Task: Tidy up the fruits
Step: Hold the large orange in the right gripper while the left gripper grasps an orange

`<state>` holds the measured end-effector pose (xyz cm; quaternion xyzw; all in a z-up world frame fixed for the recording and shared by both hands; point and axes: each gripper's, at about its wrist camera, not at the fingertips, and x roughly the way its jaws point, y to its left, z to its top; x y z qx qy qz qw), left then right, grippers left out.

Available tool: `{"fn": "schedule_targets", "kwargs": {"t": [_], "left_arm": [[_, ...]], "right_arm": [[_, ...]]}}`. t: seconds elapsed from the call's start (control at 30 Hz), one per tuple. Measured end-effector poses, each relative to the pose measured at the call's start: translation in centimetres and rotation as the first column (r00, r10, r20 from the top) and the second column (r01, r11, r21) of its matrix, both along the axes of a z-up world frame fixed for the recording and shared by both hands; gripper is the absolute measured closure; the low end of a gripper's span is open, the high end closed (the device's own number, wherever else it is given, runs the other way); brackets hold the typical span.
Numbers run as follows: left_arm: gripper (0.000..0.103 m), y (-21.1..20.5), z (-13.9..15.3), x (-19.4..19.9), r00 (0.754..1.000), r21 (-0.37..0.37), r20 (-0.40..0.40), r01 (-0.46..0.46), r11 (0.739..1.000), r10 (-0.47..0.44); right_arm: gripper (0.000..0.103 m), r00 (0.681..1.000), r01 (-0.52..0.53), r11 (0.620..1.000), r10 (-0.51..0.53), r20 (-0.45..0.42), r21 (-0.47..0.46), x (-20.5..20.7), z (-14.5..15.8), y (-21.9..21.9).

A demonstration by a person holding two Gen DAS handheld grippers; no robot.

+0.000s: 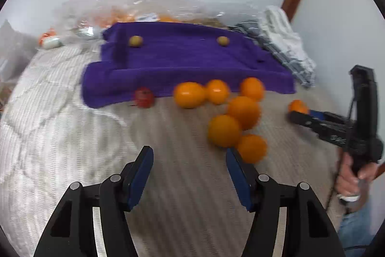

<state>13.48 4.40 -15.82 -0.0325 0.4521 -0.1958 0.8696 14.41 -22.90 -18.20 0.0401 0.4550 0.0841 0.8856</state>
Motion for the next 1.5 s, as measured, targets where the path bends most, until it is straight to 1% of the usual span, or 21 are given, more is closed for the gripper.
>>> {"fn": "schedule_targets", "kwargs": {"t": [0.07, 0.2, 0.27, 0.33, 0.4, 0.43, 0.47, 0.53, 0.7, 0.93, 1.07, 1.27, 1.5], "left_arm": [[0.043, -0.8, 0.3, 0.1, 1.000, -0.027, -0.011, 0.005, 1.000, -0.005], [0.045, -1.9, 0.7, 0.7, 0.999, -0.030, -0.016, -0.032, 0.999, 0.031], [0.050, -2.2, 0.8, 1.2, 0.998, -0.046, -0.032, -0.048, 0.998, 0.046], [0.052, -2.6, 0.6, 1.7, 0.997, -0.036, -0.043, -0.059, 0.998, 0.057], [0.060, -2.8, 0.3, 2.1, 0.997, -0.029, -0.049, -0.059, 0.998, 0.058], [0.062, -2.9, 0.1, 2.2, 0.997, -0.026, -0.056, -0.059, 0.998, 0.058], [0.064, -3.0, -0.2, 2.4, 0.996, -0.032, -0.064, -0.057, 0.998, 0.055], [0.070, -2.9, -0.4, 2.5, 0.997, -0.056, -0.066, -0.050, 0.997, 0.047], [0.071, -2.8, -0.3, 2.3, 0.998, -0.032, -0.036, -0.054, 0.998, 0.053], [0.071, -1.4, 0.2, 1.9, 0.994, -0.038, -0.003, -0.109, 0.993, 0.109], [0.071, -1.2, 0.2, 1.8, 0.991, -0.013, 0.012, -0.131, 0.991, 0.131], [0.070, -1.7, -0.2, 1.9, 0.991, 0.035, 0.009, -0.131, 0.991, 0.131], [0.070, -1.8, -0.2, 1.8, 0.991, 0.040, 0.010, -0.132, 0.990, 0.131]], "right_arm": [[0.061, 1.000, 0.007, 1.000, -0.007, 0.001, 0.014, -0.1, 0.0, -0.2], [0.061, 1.000, 0.012, 1.000, -0.012, 0.004, 0.019, -0.1, 0.1, -0.2], [0.061, 1.000, 0.007, 1.000, -0.008, 0.004, 0.022, -0.1, 0.1, -0.2], [0.061, 1.000, 0.002, 1.000, -0.002, 0.005, 0.029, -0.1, 0.1, -0.2], [0.061, 1.000, 0.000, 0.999, 0.000, 0.004, 0.036, -0.1, 0.1, -0.2], [0.061, 1.000, 0.001, 0.999, -0.001, 0.004, 0.036, -0.1, 0.1, -0.2], [0.061, 1.000, 0.003, 0.999, -0.003, 0.004, 0.036, -0.2, 0.1, -0.2], [0.061, 1.000, 0.002, 0.999, -0.003, 0.003, 0.037, -0.2, 0.0, -0.2], [0.061, 1.000, -0.006, 0.999, 0.006, -0.004, 0.040, 0.0, -0.1, -0.1], [0.061, 1.000, -0.012, 0.999, 0.012, -0.009, 0.046, 0.2, -0.2, -0.2], [0.061, 1.000, -0.015, 0.999, 0.015, -0.011, 0.048, 0.2, -0.3, -0.1], [0.061, 1.000, -0.011, 0.999, 0.011, -0.014, 0.052, 0.3, -0.4, -0.3], [0.061, 1.000, -0.016, 0.999, 0.016, -0.020, 0.043, 0.4, -0.5, -0.1]]}}
